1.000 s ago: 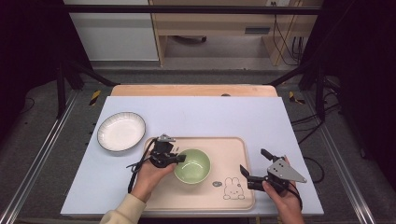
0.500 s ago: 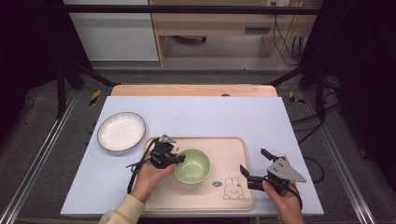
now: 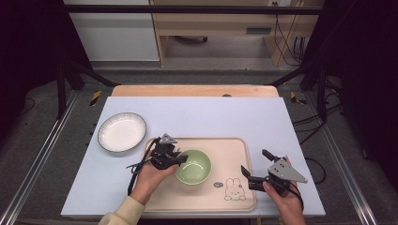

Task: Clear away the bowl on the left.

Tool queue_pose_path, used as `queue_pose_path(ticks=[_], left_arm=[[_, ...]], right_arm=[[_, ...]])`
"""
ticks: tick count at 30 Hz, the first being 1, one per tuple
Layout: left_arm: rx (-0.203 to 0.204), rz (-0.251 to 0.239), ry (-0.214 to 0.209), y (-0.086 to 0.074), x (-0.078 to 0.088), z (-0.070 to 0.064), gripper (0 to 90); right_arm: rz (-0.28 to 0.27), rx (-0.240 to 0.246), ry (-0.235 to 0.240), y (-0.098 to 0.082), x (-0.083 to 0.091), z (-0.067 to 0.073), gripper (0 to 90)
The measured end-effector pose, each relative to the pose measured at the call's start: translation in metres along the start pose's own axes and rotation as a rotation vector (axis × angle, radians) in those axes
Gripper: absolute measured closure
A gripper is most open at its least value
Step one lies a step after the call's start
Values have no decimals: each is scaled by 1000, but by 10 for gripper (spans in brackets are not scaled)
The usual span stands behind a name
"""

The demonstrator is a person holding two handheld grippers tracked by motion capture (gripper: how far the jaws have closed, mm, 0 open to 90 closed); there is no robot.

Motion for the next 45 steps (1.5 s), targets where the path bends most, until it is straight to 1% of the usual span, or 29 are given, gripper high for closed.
queue_pose_path(ticks=[2, 6, 9, 11, 17, 19, 21, 24, 26, 28, 30, 32, 35, 38, 40, 41, 43, 45], left_arm=[[-29, -11, 18, 2, 2, -1, 598], [-68, -53, 31, 9, 6, -4, 476], [-88, -86, 24, 13, 8, -7, 397], [-94, -96, 22, 14, 8, -8, 336], [-136, -158, 12, 20, 12, -14, 205], [-139, -174, 0, 21, 13, -16, 148], [-151, -187, -8, 22, 15, -18, 107], [-138, -192, -14, 22, 17, -22, 34], [-149, -201, -17, 23, 20, -24, 44], [-161, -215, -34, 24, 23, -27, 40], [-172, -234, -36, 25, 27, -29, 36], [-183, -225, -54, 24, 30, -31, 35], [-186, -236, -50, 24, 32, -32, 39], [-187, -259, -47, 26, 36, -33, 38], [-194, -293, -27, 29, 41, -31, 39], [-193, -303, -24, 29, 42, -31, 40], [-192, -327, -25, 31, 47, -31, 39], [-194, -340, -32, 32, 50, -31, 39]], right_arm=[[0, 0, 0, 0, 0, 0, 48], [1, -3, 0, 0, 0, 1, 48], [0, -2, 1, 0, 0, 0, 47], [1, -2, 1, 0, 0, 0, 47], [3, -4, 0, 0, 0, 0, 44], [2, -4, 0, 0, 0, 0, 44], [1, -3, 1, 0, 0, 0, 43], [0, -3, -3, 0, 0, 0, 35], [-1, -6, -5, 0, 1, 0, 36], [-1, -4, -7, 0, 1, -1, 35], [-1, -5, -8, 0, 2, -1, 35], [1, -7, -11, 0, 2, -1, 29], [2, -7, -16, 0, 2, -1, 26], [2, -10, -19, 0, 2, -2, 26], [2, -10, -20, 0, 2, -2, 26], [1, -11, -19, 0, 2, -2, 26], [1, -11, -21, 0, 2, -2, 26], [2, -11, -22, 0, 2, -2, 26]])
Point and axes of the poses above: each handheld gripper's, and its own axes: x roughly backward along the jaws, y roughly out of its top, z roughly to its left, the point moved 7 cm from there along -x, roughly forward along the jaws, and after that the axes turned 1 degree about x, right-handed, at the moved point
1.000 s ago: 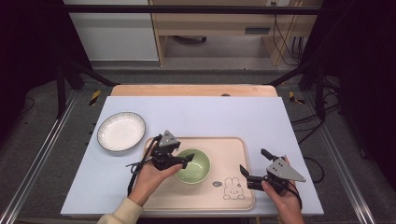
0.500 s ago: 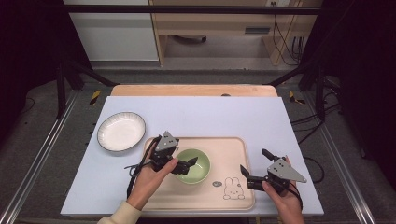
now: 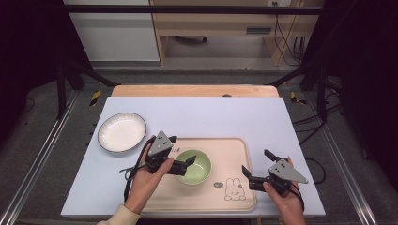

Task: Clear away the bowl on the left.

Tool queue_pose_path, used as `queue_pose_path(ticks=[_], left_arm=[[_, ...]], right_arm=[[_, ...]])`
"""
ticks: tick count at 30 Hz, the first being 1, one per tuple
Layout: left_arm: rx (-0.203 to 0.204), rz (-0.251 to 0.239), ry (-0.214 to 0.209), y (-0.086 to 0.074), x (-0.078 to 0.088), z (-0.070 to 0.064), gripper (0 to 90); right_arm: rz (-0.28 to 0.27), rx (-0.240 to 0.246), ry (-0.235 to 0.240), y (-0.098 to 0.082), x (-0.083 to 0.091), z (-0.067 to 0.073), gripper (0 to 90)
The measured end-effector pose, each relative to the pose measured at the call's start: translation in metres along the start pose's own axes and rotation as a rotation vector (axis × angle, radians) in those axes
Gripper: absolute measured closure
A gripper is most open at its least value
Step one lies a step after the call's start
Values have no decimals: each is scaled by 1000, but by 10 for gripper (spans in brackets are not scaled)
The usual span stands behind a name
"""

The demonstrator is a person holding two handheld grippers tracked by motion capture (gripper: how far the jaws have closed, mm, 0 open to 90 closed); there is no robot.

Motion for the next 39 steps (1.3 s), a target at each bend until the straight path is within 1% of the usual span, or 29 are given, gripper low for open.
queue_pose_path(ticks=[2, 4, 6, 9, 11, 15, 20, 22, 24, 28, 30, 39], left_arm=[[-3, -9, -13, 2, 3, -2, 38], [-14, -23, -22, 4, 5, -4, 38], [-23, -25, -19, 4, 8, -4, 43], [-25, -35, -31, 5, 13, -5, 43], [-33, -40, -31, 5, 16, -4, 42], [-28, -56, -37, 5, 22, -3, 39], [-25, -72, -31, 3, 30, 1, 36], [-33, -82, -40, 3, 33, 2, 36], [-42, -82, -45, 2, 35, 2, 36], [-50, -92, -39, 0, 40, 4, 37], [-45, -89, -34, -2, 42, 6, 37], [-32, -79, -8, -20, 53, 20, 43]], right_arm=[[-1, -3, -1, 0, 0, 0, 26], [-3, -3, 0, 0, 0, 0, 26], [-7, 0, 1, 1, 0, 0, 26], [-6, 0, -1, 1, 0, 1, 25], [-7, 0, 0, 0, 0, 1, 25], [-6, -2, -2, 0, 0, 0, 25], [-8, 2, 4, 0, 0, 1, 28], [-5, 5, 9, 0, 0, 2, 31], [-5, 8, 12, 0, 0, 3, 31], [-6, 7, 11, 0, 1, 2, 32], [-8, 4, 10, 0, 1, 1, 32], [-6, 10, 14, 0, 1, 2, 33]])
Point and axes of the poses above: each handheld gripper's, and its own axes: x roughly backward along the jaws, y roughly out of its top, z roughly to its left, the point moved 7 cm from there along -x, roughly forward along the jaws, and after that the axes turned 1 degree about x, right-handed, at the moved point
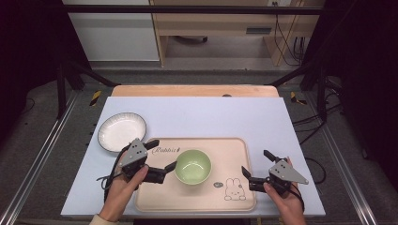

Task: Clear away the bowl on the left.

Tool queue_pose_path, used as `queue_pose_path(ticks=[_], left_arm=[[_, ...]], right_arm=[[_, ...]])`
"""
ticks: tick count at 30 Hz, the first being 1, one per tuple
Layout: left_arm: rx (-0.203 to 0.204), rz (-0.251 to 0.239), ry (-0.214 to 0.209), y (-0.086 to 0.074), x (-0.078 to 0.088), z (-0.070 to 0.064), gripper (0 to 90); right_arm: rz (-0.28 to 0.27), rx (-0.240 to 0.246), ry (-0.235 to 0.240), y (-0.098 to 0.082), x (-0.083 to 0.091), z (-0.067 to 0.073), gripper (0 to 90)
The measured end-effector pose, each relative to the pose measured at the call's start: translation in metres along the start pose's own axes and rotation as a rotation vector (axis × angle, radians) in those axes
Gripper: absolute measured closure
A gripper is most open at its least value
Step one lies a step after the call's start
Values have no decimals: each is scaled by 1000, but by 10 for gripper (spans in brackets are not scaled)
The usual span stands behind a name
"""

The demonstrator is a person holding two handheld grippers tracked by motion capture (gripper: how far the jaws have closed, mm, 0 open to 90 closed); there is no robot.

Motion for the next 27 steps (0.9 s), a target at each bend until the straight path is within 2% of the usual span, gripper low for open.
queue_pose_path(ticks=[9, 12, 20, 27], left_arm=[[-15, 11, 58, -18, 21, 19, 50], [7, 8, 74, -22, 28, 26, 50], [28, 12, 115, -37, 44, 42, 49], [88, -6, 154, -52, 57, 57, 47]], right_arm=[[5, 1, 0, -1, 0, 0, 35], [3, 1, -1, -1, 0, 0, 35], [2, 3, -6, -1, 0, -2, 37], [2, 4, -11, -1, 1, -2, 37]])
Point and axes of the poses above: each handheld gripper's, and its own axes: x roughly backward along the jaws, y roughly out of its top, z roughly to its left, the point moved 7 cm from there along -x, roughly forward along the jaws, and after that the axes turned 1 degree about x, right-handed, at the moved point
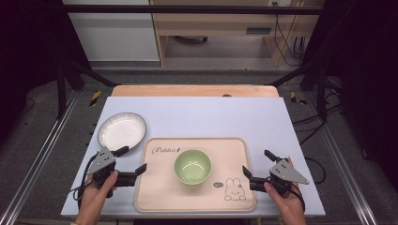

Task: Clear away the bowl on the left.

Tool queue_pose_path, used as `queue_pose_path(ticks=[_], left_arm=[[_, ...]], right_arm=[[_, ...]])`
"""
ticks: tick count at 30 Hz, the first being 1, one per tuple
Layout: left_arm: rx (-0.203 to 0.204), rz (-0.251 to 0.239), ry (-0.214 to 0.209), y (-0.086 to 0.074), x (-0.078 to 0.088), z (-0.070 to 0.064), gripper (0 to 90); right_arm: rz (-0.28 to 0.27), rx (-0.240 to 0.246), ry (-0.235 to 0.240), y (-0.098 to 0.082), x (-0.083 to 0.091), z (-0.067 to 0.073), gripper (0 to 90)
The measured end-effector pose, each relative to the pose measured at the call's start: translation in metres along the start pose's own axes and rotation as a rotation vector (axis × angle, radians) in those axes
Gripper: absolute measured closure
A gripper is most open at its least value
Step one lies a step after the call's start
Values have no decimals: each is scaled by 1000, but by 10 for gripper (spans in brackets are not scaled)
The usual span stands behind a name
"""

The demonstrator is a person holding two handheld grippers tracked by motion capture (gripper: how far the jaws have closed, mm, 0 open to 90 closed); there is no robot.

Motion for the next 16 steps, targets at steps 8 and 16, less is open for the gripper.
queue_pose_path(ticks=[8, 16], left_arm=[[28, -72, 57, -11, 16, 28, 48], [-3, -23, -19, -28, 11, 19, 45]], right_arm=[[-2, 1, 4, 0, 0, 1, 37], [-10, -2, 4, 2, 1, 1, 36]])
Point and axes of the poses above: each handheld gripper's, and its own axes: x roughly backward along the jaws, y roughly out of its top, z roughly to its left, the point moved 7 cm from there along -x, roughly forward along the jaws, and after that the axes turned 1 degree about x, right-handed, at the moved point
